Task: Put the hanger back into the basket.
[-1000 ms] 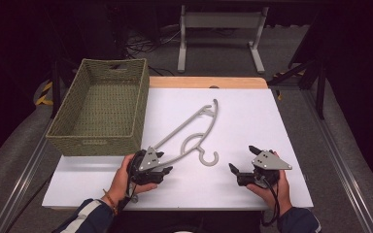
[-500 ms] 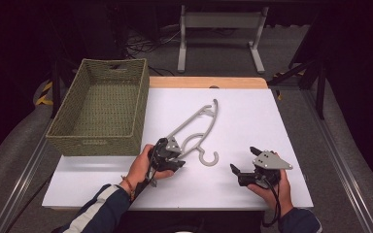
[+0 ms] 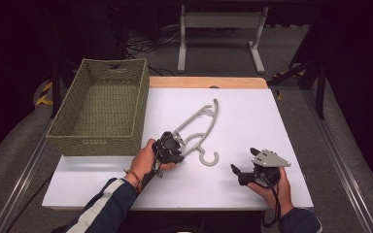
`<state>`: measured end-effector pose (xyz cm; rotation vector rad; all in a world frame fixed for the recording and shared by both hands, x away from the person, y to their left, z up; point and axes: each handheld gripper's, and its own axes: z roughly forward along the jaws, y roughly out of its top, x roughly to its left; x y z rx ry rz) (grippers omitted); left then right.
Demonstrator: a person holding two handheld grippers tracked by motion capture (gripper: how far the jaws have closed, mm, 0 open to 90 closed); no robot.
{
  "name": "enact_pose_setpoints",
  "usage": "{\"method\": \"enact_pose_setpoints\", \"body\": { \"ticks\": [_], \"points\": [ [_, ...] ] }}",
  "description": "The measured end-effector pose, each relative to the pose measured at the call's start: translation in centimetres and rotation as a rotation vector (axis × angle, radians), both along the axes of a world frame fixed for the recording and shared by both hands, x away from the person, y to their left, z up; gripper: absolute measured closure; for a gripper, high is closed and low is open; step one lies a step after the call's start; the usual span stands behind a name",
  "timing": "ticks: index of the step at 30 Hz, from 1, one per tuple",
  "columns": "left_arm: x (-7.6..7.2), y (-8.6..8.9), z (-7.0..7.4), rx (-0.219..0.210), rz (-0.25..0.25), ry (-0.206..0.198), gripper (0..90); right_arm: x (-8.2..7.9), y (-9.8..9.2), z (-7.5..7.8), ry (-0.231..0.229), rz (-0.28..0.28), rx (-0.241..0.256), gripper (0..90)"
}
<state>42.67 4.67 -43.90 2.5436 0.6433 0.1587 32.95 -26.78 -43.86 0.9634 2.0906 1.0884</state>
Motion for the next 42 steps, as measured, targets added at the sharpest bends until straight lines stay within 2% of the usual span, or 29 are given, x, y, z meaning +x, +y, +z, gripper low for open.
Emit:
{"method": "enact_pose_setpoints", "body": {
  "ticks": [5,10,16,21,25,30,32,38,42],
  "points": [
    [-0.4,-0.4,0.1,0.042,-0.024,-0.039,79.8,0.1,0.0,-0.1,0.009,0.002,-0.007,11.2],
    [-0.4,-0.3,0.1,0.032,-0.023,-0.041,80.5,0.2,0.2,-0.3,0.017,0.006,-0.014,11.3],
    [-0.4,-0.3,0.3,0.04,-0.027,-0.045,80.6,0.2,0.0,-0.1,0.012,0.004,-0.005,11.5],
    [-0.7,0.2,0.4,0.061,-0.045,-0.025,80.8,0.2,-0.4,0.1,0.017,0.0,0.007,11.5],
    [-0.6,0.5,0.6,0.086,-0.075,0.007,79.8,0.2,-0.4,0.2,0.011,-0.005,0.008,12.1],
    [-0.4,0.9,0.8,0.11,-0.082,0.03,70.0,0.2,-0.4,0.2,0.012,-0.004,0.004,12.3],
    [-0.3,1.0,0.8,0.121,-0.088,0.038,66.2,0.3,-0.5,0.1,0.025,-0.005,0.001,12.3],
    [0.2,1.2,0.7,0.101,-0.087,0.067,63.6,0.3,-0.6,0.1,0.01,-0.024,0.002,13.9],
    [-0.1,0.9,0.7,0.125,-0.077,0.048,66.1,0.4,-0.6,0.2,0.006,-0.043,0.004,14.2]
  ]
}}
